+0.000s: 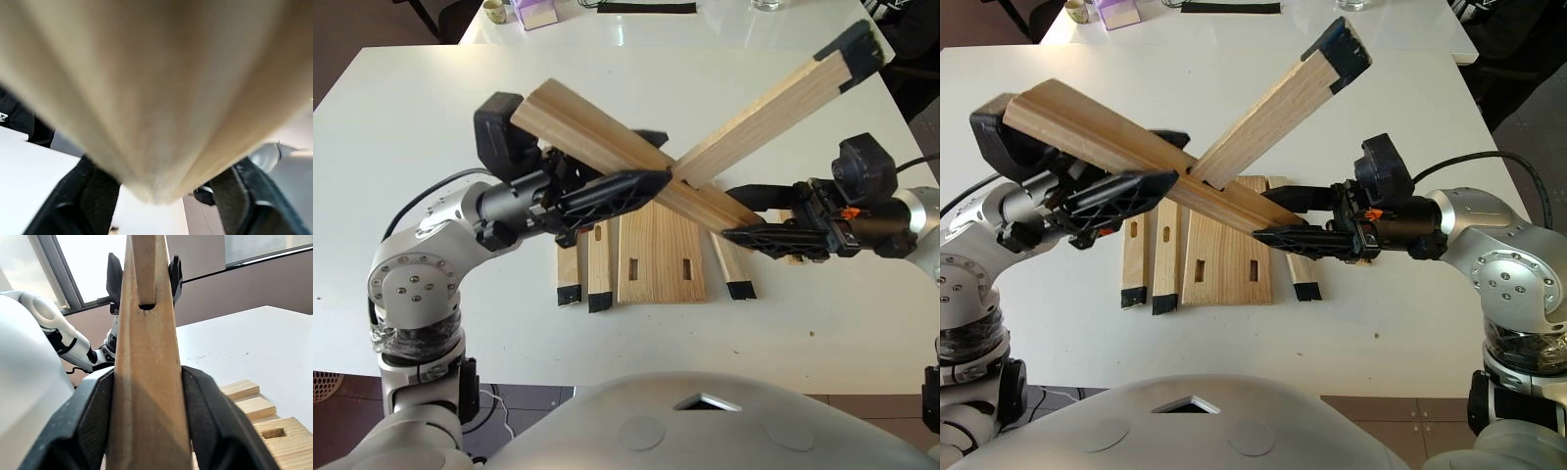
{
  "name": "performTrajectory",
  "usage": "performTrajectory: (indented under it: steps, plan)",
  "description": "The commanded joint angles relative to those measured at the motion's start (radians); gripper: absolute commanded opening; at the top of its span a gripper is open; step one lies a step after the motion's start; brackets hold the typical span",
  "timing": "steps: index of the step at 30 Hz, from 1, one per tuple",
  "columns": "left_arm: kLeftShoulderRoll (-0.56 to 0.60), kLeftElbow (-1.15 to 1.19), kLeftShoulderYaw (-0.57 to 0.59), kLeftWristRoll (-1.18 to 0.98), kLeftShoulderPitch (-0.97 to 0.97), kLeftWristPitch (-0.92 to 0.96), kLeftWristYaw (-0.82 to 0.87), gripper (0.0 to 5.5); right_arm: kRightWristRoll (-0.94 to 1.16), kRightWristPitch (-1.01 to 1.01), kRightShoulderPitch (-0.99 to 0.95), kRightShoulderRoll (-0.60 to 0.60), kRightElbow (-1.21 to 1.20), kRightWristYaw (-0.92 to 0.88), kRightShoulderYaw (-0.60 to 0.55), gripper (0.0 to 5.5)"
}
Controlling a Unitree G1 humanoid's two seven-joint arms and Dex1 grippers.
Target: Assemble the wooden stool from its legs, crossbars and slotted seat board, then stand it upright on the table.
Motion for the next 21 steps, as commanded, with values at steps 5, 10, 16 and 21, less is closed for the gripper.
performTrajectory:
  steps: [5,10,16,21]
  plan:
    - [0.041,-0.029,-0.079,0.147,0.032,-0.030,-0.094,2.08,-0.045,-0.019,-0.033,-0.015,0.004,-0.012,-0.004,2.04]
    - [0.052,-0.019,-0.076,0.176,0.030,-0.059,-0.103,2.06,-0.211,-0.087,0.005,-0.048,-0.006,0.029,0.064,2.73]
    - [0.146,0.030,0.043,0.217,0.013,-0.083,-0.158,2.06,-0.446,-0.265,0.076,-0.086,0.169,0.082,0.077,2.76]
    - [0.290,0.043,0.102,0.351,0.092,-0.105,-0.281,2.06,-0.557,-0.399,0.168,-0.096,0.297,0.104,0.021,2.76]
